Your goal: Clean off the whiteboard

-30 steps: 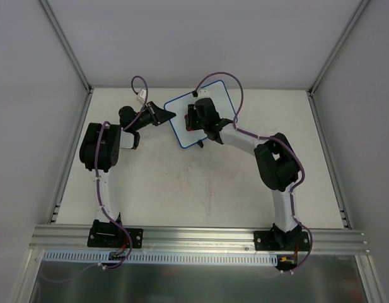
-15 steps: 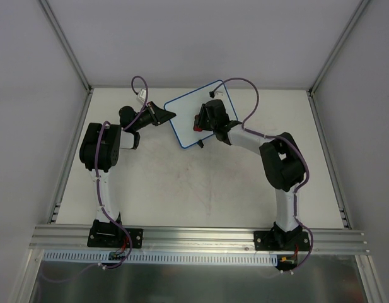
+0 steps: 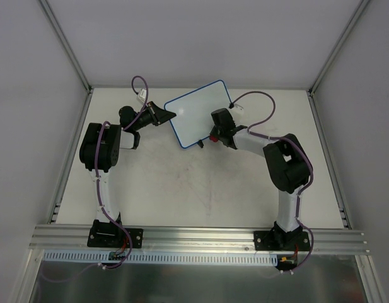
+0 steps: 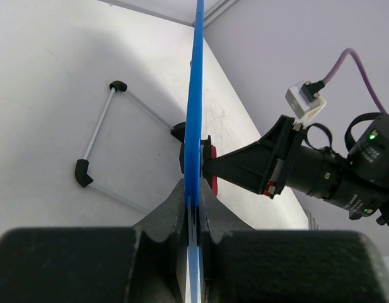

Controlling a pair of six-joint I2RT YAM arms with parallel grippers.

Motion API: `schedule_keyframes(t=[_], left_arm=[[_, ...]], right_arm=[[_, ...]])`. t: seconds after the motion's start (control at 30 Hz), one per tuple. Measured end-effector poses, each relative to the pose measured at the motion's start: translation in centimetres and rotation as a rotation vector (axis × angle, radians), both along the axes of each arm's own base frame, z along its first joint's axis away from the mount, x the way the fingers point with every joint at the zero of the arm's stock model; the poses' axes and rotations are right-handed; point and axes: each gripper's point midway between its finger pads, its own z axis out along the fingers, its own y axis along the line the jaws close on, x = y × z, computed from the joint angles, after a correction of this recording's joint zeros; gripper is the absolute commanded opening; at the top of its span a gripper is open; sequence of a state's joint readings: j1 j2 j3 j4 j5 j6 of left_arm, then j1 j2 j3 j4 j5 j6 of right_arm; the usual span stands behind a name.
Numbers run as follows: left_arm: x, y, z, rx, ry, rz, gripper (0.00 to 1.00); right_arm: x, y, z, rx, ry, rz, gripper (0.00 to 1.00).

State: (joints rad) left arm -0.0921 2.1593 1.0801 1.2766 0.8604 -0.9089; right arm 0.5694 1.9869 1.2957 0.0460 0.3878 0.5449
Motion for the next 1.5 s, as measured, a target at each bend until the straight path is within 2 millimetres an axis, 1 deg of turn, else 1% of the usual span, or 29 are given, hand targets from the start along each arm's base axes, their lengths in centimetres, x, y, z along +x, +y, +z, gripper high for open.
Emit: schedule_keyframes(t=[0.13, 0.33, 0.43, 0.53, 0.6, 0.7, 0.77, 0.83, 0.97, 1.07, 1.13, 1.23, 1.37, 1.5], left_arm=[[-0.1, 0.0, 0.1, 0.002, -0.01, -0.005, 0.0], [-0.1, 0.0, 0.1, 0.002, -0.01, -0.005, 0.0], [-0.1, -0.1, 0.2, 0.002, -0.01, -0.006, 0.0], [-0.1, 0.0, 0.1, 0.002, -0.008, -0.006, 0.0], [-0.1, 0.0, 0.1, 0.002, -0.008, -0.006, 0.0], [-0.2, 0.0, 0.1, 0.002, -0.009, -0.005, 0.0], [-0.2, 0.0, 0.2, 0.002, -0.009, -0.005, 0.0], [-0.2, 0.0, 0.2, 0.002, -0.01, -0.006, 0.0], [-0.2, 0.0, 0.2, 0.002, -0.009, -0.006, 0.0], [-0.2, -0.1, 0.2, 0.002, -0.009, -0.006, 0.0], [-0.2, -0.1, 0.2, 0.002, -0.008, -0.006, 0.0], [-0.3, -0.1, 0.2, 0.002, -0.008, -0.006, 0.0], [-0.3, -0.1, 0.2, 0.002, -0.008, -0.006, 0.0], [-0.2, 0.0, 0.2, 0.002, -0.007, -0.004, 0.0]], right_arm=[[-1.5, -2.5, -2.1, -0.04, 0.056, -0.089, 0.0], [-1.5, -2.5, -1.9, -0.054, 0.049, -0.091, 0.0], [-1.6, -2.4, -1.6, -0.095, 0.035, -0.076, 0.0], [-2.1, -1.8, -1.4, -0.156, 0.017, -0.039, 0.0], [-2.7, -1.0, -1.1, -0.194, 0.005, -0.001, 0.0], [-3.7, 0.4, 0.3, -0.23, -0.024, 0.058, 0.0], [-3.8, 1.2, 1.5, -0.234, -0.05, 0.09, 0.0], [-3.2, 1.9, 2.9, -0.227, -0.092, 0.107, 0.0], [-1.6, 2.8, 4.9, -0.226, -0.146, 0.14, 0.0], [0.1, 4.7, 5.9, -0.178, -0.179, 0.198, 0.0], [0.8, 5.7, 5.9, -0.149, -0.183, 0.24, 0.0], [1.1, 6.5, 5.3, -0.127, -0.176, 0.28, 0.0], [0.9, 7.0, 4.4, -0.12, -0.162, 0.299, 0.0], [1.1, 7.1, 4.2, -0.077, -0.162, 0.262, 0.0]])
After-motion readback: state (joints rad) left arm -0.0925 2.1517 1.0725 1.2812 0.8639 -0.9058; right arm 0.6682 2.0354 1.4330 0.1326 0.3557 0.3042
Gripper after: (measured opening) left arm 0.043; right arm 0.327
